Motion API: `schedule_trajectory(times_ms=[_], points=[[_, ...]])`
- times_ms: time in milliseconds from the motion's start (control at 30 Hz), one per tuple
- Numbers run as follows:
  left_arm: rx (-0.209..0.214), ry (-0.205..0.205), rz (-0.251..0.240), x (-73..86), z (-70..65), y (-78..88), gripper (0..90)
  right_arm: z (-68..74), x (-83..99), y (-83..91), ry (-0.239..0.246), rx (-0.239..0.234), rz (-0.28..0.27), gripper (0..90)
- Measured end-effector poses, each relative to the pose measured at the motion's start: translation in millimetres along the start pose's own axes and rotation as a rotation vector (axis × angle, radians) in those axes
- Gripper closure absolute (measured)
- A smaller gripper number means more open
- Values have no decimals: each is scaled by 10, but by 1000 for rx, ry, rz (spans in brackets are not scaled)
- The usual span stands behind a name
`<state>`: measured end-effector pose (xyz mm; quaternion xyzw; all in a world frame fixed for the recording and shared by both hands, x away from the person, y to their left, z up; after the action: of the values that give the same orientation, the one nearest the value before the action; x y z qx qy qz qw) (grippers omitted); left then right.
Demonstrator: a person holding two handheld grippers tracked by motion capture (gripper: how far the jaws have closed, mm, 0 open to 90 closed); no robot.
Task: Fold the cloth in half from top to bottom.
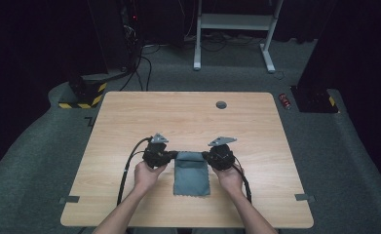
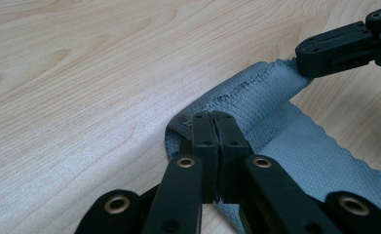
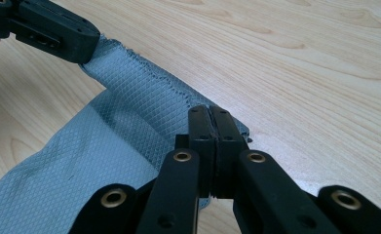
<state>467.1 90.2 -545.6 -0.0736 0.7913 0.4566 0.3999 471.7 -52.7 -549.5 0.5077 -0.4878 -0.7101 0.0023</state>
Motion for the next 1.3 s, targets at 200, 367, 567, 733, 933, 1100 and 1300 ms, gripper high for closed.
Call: schedule_trajectory(times_ms=[200,367,567,733,933,1100,1300], points=[[1,-14,-5,10,-44,29,885,22,24,30,-6,-6,-8,891],[5,-24,-8,24,-75,51,885,28,31,53,1,-7,-16,891],[2,-50,-6,77,-126,95,885,99,73,117,22,-17,-22,891],[9,-59,-3,140,-184,113,885,146,128,159,20,-26,-25,891],[14,-74,-2,252,-247,135,885,198,188,199,20,-38,-34,891],[21,-73,-2,310,-272,146,885,259,244,230,35,-45,-33,891],[34,-71,-7,361,-318,167,885,315,334,269,27,-56,-42,891]])
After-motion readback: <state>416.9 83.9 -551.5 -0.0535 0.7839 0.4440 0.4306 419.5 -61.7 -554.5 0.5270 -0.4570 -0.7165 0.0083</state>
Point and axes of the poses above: each handheld gripper's, and its own axes: y roughly backward along the jaws, x roughly out of its underside, z roughly to its left, the point moved 10 cm from there along -y, roughly forward along the jaws, and after that the axes turned 6 degrees about y, right-handed, at the moved point
